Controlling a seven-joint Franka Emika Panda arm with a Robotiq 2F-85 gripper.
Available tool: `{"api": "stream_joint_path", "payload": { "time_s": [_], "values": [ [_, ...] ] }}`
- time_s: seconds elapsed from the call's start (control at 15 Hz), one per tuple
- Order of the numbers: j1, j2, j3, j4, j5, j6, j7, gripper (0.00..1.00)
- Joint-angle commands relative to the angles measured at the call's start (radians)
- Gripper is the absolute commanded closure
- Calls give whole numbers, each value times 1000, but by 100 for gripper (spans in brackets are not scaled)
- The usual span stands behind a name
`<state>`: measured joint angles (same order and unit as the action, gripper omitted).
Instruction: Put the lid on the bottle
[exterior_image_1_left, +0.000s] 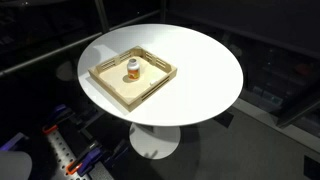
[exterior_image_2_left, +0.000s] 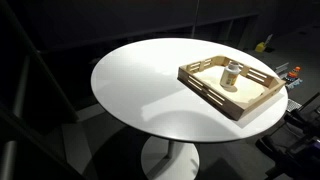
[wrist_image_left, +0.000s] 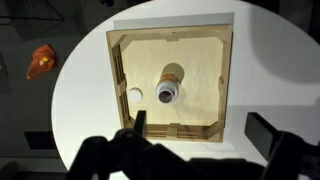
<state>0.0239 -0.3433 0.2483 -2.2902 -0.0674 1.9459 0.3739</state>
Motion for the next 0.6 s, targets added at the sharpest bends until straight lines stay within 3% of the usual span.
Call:
{"api": "stream_joint_path", "payload": {
  "time_s": [0.0, 0.53],
  "values": [
    [21, 2, -19, 2, -7, -3, 6, 0],
    [21, 80, -28, 89, 7, -11, 19, 0]
  ]
}}
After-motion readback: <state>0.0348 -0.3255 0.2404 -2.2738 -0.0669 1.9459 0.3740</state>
